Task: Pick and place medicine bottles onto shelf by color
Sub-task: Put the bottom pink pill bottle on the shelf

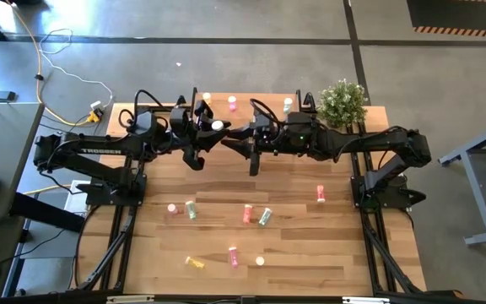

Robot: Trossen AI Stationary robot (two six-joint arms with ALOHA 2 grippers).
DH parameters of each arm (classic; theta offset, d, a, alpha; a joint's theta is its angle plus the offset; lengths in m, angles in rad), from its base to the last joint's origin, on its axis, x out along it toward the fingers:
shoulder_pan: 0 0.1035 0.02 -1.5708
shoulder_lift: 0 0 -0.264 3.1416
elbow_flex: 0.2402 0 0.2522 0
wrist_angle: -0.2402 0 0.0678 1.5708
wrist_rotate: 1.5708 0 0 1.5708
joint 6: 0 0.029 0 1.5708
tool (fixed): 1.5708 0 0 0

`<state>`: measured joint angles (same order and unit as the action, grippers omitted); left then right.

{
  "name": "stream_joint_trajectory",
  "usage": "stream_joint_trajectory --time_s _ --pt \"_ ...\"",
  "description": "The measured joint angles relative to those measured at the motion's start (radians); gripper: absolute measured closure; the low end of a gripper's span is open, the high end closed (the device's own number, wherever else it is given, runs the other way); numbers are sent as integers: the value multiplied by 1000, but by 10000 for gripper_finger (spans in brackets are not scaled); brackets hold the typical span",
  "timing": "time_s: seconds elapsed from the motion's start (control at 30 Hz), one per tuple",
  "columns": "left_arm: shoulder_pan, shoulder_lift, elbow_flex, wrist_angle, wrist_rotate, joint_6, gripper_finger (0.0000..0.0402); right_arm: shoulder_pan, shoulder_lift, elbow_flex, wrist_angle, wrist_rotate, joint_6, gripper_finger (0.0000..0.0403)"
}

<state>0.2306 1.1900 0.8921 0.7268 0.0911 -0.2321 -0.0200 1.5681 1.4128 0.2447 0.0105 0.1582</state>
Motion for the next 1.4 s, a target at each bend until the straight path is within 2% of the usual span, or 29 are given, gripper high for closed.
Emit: stream_joint_trajectory --time_s 0.13,0.4,0.57,0.77,1.13,1.4 --pt "0 0 1 -9 16 0 310 0 0 0 0 0 -1 319" --pt "0 0 1 -35 28 0 252 0 0 0 5 -1 -1 320" --pt "0 2 0 -61 -2 -1 229 0 0 0 11 5 -2 320" --pt "0 1 0 -79 -5 -1 237 0 0 0 0 6 -2 320" --pt "7 0 0 -79 -5 -1 285 -1 -1 0 -16 8 -2 320" --pt "7 0 0 -78 -5 0 290 0 -1 0 -19 22 -2 310"
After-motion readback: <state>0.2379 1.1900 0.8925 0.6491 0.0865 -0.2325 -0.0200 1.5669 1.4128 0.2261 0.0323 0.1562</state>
